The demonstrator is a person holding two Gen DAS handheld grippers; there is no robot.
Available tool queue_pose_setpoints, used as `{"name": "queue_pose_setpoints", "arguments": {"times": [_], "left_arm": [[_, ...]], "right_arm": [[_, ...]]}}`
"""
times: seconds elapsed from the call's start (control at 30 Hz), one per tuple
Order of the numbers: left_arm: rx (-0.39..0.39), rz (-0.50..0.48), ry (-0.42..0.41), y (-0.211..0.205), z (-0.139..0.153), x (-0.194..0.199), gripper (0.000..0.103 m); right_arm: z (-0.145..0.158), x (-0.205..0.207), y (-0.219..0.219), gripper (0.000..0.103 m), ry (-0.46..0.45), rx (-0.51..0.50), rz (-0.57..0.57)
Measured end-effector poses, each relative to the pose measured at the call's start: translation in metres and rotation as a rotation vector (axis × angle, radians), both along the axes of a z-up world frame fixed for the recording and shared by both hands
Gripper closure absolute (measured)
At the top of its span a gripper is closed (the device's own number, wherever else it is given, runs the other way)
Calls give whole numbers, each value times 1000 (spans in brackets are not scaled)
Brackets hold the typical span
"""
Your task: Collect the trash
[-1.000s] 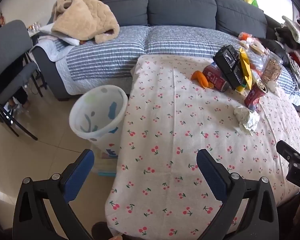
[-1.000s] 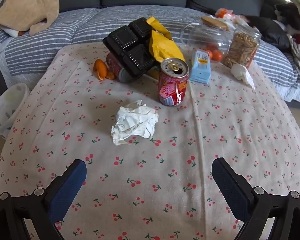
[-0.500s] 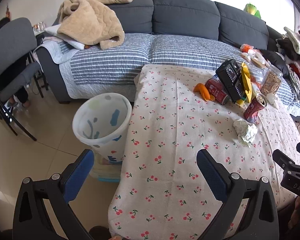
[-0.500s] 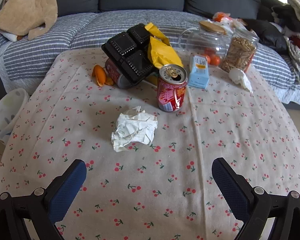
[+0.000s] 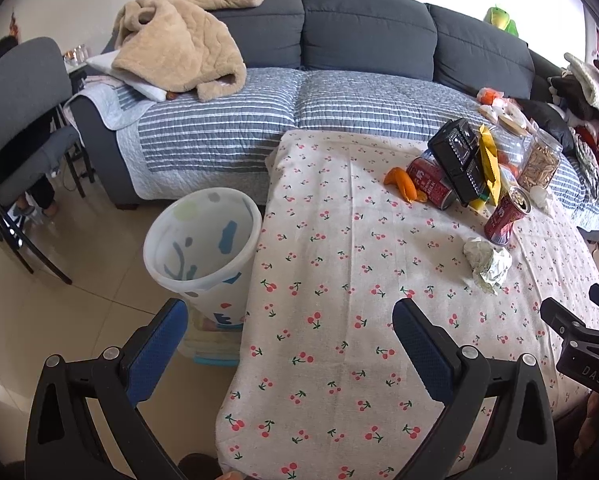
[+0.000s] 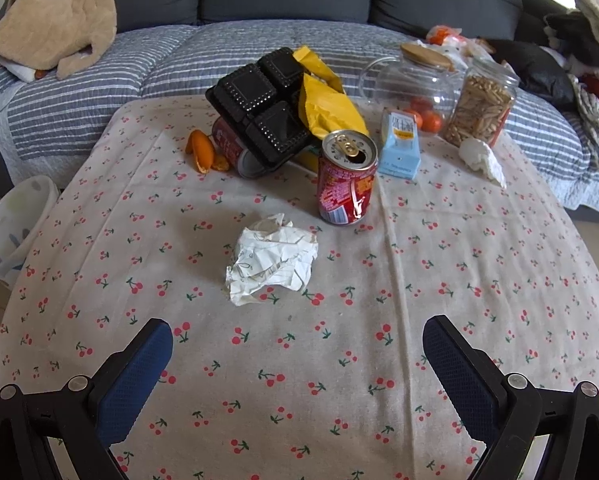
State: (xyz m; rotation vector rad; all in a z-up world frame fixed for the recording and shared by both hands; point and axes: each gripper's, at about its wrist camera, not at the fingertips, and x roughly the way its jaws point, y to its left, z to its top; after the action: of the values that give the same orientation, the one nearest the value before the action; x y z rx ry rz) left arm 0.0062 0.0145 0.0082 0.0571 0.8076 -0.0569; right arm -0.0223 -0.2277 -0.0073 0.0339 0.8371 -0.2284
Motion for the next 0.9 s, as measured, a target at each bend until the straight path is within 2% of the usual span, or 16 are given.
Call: {"name": "queue_pose_setpoints", "arguments": {"times": [0.9], "left_arm": [[10,0,-9,1,2,-1,0]], "right_arm": [[0,1,2,0,1,-7,3]]}}
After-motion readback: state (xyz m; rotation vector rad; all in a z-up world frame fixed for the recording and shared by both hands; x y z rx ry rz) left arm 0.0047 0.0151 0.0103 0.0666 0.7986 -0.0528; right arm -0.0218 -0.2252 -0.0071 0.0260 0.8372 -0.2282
